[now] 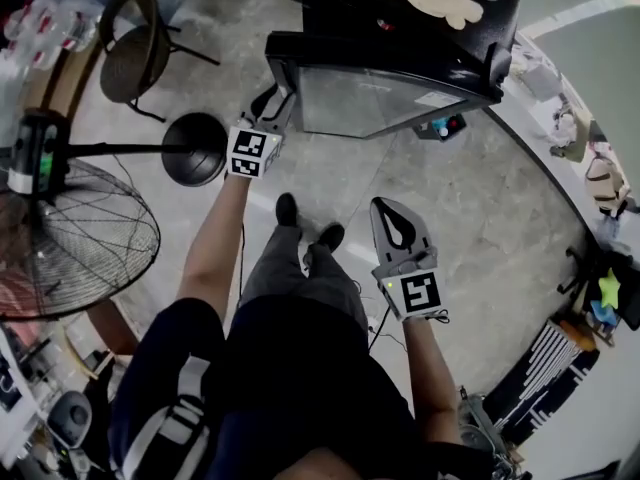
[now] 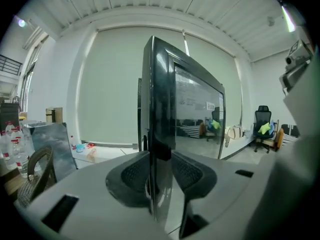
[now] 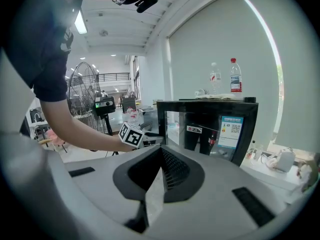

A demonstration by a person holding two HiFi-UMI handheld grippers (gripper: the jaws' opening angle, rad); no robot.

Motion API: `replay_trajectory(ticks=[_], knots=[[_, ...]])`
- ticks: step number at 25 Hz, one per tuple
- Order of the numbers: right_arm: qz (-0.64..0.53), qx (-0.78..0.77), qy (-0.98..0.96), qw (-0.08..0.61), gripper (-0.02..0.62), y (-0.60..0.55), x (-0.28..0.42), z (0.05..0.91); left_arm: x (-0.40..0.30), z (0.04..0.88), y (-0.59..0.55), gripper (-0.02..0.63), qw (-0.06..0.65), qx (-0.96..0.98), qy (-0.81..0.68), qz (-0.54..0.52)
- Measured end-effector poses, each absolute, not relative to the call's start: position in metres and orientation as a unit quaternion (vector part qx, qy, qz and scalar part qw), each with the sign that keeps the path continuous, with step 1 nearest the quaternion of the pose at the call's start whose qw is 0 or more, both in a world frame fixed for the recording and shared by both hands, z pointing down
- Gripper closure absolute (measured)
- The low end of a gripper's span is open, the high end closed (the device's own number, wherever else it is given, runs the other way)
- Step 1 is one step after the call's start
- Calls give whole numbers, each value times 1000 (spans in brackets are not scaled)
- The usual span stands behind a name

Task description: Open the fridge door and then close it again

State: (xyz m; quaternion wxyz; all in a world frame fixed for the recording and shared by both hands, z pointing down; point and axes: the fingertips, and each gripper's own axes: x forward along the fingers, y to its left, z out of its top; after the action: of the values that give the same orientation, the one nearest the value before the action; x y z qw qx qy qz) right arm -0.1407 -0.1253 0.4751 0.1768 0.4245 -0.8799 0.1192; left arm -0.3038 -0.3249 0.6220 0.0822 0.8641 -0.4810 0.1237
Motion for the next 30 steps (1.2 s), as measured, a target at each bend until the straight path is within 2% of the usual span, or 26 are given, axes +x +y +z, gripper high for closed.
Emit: replay_trajectory(ticks=[30], knots=[[107,406,-894,157,578,-10,-68,455,-255,611,-150,506,105,797,-573,157]])
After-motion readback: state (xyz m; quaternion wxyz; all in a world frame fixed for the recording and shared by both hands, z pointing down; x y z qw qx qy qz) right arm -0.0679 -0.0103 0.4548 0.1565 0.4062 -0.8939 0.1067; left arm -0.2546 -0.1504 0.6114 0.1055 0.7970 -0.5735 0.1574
